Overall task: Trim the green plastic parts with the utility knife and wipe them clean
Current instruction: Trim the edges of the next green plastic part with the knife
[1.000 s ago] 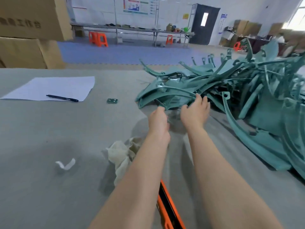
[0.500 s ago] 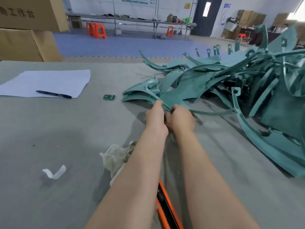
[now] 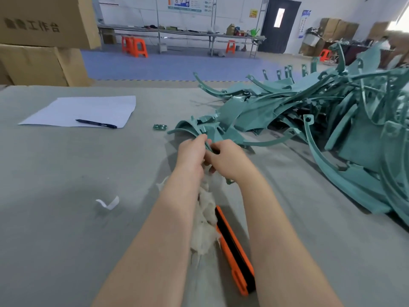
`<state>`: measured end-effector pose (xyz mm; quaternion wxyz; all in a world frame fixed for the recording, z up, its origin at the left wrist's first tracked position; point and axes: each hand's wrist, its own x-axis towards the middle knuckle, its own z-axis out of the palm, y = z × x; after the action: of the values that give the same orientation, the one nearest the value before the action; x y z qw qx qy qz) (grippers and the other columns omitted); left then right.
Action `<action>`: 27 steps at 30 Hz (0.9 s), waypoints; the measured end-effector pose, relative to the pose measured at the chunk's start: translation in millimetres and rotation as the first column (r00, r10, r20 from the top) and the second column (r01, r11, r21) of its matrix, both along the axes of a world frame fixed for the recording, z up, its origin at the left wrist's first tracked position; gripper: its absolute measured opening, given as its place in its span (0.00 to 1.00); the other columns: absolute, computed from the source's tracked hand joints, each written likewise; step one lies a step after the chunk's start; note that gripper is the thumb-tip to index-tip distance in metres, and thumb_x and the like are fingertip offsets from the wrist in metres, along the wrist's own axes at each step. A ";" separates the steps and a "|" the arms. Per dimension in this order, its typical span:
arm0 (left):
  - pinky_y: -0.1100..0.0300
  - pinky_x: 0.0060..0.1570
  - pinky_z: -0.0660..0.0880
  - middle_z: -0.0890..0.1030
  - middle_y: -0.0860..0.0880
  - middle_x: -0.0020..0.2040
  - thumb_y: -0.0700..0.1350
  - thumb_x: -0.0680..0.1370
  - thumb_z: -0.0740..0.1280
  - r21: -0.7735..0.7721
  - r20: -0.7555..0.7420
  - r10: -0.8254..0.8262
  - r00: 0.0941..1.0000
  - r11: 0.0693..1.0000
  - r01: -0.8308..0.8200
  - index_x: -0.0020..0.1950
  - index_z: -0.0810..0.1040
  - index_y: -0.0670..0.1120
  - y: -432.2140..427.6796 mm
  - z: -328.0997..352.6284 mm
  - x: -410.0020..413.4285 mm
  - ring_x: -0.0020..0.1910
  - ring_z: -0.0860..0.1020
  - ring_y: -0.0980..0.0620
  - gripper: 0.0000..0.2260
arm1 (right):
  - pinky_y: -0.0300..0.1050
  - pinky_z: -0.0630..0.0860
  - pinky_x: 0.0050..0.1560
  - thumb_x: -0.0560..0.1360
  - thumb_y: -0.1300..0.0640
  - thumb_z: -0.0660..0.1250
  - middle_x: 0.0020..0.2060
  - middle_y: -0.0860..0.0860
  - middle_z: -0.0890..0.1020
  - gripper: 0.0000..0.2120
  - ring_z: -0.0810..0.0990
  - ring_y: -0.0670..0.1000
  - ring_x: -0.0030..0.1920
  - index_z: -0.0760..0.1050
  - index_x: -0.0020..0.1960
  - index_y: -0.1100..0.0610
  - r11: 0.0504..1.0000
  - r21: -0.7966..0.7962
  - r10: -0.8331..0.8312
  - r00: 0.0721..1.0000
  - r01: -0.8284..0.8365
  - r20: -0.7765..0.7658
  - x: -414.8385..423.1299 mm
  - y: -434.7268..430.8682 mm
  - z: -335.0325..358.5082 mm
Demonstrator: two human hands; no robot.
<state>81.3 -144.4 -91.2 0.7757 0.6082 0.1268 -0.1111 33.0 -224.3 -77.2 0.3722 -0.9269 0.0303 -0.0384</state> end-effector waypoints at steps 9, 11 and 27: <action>0.59 0.40 0.73 0.77 0.47 0.32 0.46 0.78 0.64 0.162 0.173 -0.074 0.982 0.986 0.046 0.43 0.78 0.46 38.4 -0.7 -77.0 0.36 0.74 0.47 0.07 | 0.46 0.65 0.37 0.82 0.52 0.56 0.35 0.53 0.77 0.16 0.74 0.56 0.41 0.72 0.38 0.56 0.948 -0.018 -0.303 0.918 0.318 0.256 -58.9 26.6 -20.5; 0.52 0.57 0.76 0.81 0.43 0.51 0.46 0.79 0.64 0.110 0.172 -0.037 0.984 0.994 0.019 0.53 0.78 0.45 45.8 -5.1 -89.5 0.50 0.79 0.47 0.07 | 0.48 0.67 0.41 0.82 0.53 0.56 0.40 0.55 0.80 0.14 0.76 0.57 0.45 0.74 0.41 0.55 0.928 0.114 -0.369 0.848 0.353 0.381 -69.1 33.3 -26.7; 0.58 0.45 0.79 0.81 0.50 0.55 0.50 0.83 0.56 -0.542 0.206 0.382 0.901 0.811 -0.219 0.56 0.73 0.49 127.7 -8.1 -129.8 0.46 0.83 0.56 0.08 | 0.33 0.76 0.27 0.83 0.52 0.54 0.31 0.50 0.83 0.17 0.80 0.43 0.26 0.76 0.44 0.57 0.365 0.930 0.444 0.872 0.034 -0.206 -103.9 86.7 -22.3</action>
<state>-48.4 -16.7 -99.3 0.9254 0.3643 0.0672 0.0805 -71.0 -137.6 -99.5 0.8034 -0.5466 0.0072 0.2359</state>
